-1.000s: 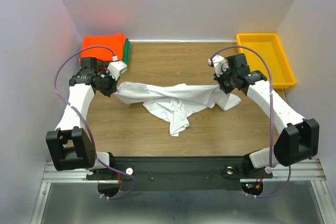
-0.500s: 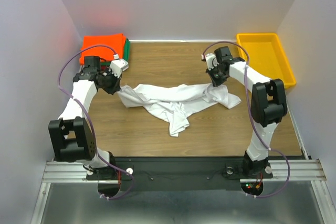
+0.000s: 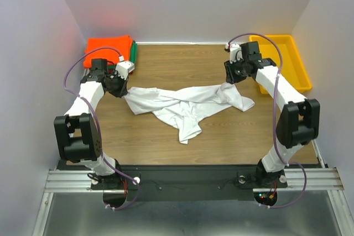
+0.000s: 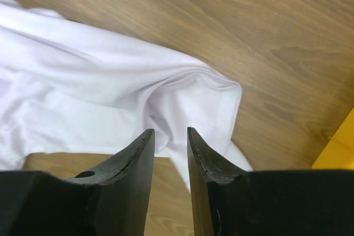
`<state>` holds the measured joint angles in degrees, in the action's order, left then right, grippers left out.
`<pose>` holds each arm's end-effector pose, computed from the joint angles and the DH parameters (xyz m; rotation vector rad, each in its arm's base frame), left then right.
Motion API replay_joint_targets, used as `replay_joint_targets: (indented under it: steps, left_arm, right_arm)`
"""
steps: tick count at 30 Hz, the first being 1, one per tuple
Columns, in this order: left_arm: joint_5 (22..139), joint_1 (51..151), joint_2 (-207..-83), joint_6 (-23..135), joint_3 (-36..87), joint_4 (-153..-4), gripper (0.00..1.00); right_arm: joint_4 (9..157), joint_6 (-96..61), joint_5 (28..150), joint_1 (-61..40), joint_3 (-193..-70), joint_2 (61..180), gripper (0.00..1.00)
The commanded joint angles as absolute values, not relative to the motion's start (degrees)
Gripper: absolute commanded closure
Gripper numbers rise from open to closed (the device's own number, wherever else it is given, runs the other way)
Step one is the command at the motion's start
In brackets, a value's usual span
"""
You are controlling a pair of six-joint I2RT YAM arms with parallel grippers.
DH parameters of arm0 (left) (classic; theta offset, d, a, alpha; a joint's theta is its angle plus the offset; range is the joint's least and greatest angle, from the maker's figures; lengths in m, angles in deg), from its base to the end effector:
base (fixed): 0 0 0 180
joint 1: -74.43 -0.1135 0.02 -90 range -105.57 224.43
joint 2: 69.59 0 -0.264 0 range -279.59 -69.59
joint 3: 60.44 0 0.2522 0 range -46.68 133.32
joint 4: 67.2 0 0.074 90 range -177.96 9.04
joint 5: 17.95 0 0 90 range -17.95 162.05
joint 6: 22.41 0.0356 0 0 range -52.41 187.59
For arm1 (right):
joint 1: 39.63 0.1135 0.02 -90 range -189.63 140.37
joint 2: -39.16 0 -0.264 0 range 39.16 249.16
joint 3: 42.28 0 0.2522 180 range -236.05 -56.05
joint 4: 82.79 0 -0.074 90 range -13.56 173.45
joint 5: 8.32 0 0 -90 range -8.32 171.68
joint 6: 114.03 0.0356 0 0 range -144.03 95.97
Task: Fold and stack the t-shirts
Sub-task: Flatten the tshirt out
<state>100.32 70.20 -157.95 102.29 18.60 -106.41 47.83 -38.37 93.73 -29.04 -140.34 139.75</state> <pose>0.3314 0.0076 0.2576 0.8140 2.1564 -0.2553 0.3796 0.0785 0.2762 -0.6189 2.3842 0.2319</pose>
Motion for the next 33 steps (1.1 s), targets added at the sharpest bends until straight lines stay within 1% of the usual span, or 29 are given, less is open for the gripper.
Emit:
replay_joint_targets:
  steps: [1, 3, 4, 6, 14, 18, 21, 22, 24, 25, 27, 28, 33]
  left_arm:
    - [101.67, 70.30, -158.18, 101.25, 20.29, -105.13, 1.00]
    - [101.67, 70.39, -158.10, 101.08, 20.21, -105.22, 1.00]
    - [101.67, 70.39, -158.18, 101.07, 20.29, -105.22, 1.00]
    - [101.58, 70.48, -158.18, 101.07, 20.47, -105.39, 1.00]
    - [101.23, 70.57, -158.18, 101.51, 20.38, -105.92, 1.00]
    - [101.05, 70.57, -158.45, 101.78, 20.03, -105.74, 1.00]
    - [101.05, 70.57, -158.53, 101.69, 20.11, -105.66, 1.00]
    - [101.05, 70.57, -158.54, 101.60, 20.20, -105.57, 1.00]
    - [101.05, 70.57, -158.71, 101.51, 20.47, -105.57, 1.00]
    - [101.05, 70.48, -158.71, 101.43, 20.64, -105.48, 1.00]
    - [101.23, 70.48, -158.54, 100.90, 21.17, -105.57, 1.00]
    - [101.58, 70.48, -158.36, 100.72, 21.69, -105.65, 1.00]
    - [103.34, 70.48, -155.73, 99.32, 26.51, -106.88, 1.00]
  right_arm:
    - [48.55, -35.54, 101.63, -28.56, -134.03, 134.25, 0.62]
    - [48.64, -36.06, 101.55, -28.56, -132.17, 134.78, 0.56]
    - [48.64, -36.15, 101.37, -28.56, -131.11, 135.91, 0.46]
    - [49.16, -36.85, 101.37, -28.56, -130.23, 137.06, 0.39]
    - [50.84, -38.88, 101.98, -28.56, -128.29, 142.33, 0.38]
    - [50.92, -38.44, 103.74, -28.56, -127.15, 142.69, 0.40]
    - [51.01, -38.00, 103.83, -28.47, -127.24, 142.43, 0.46]
    - [51.10, -37.83, 103.74, -28.56, -127.76, 142.43, 0.51]
    - [51.10, -37.21, 102.96, -28.56, -128.46, 142.25, 0.58]
    - [51.10, -37.04, 102.51, -28.64, -129.34, 142.16, 0.69]
    - [51.01, -36.86, 101.20, -28.64, -130.40, 141.99, 0.82]
    - [50.93, -36.68, 100.93, -28.73, -131.36, 141.38, 0.98]
    - [50.93, -36.16, 100.05, -31.01, -135.04, 136.11, 0.99]
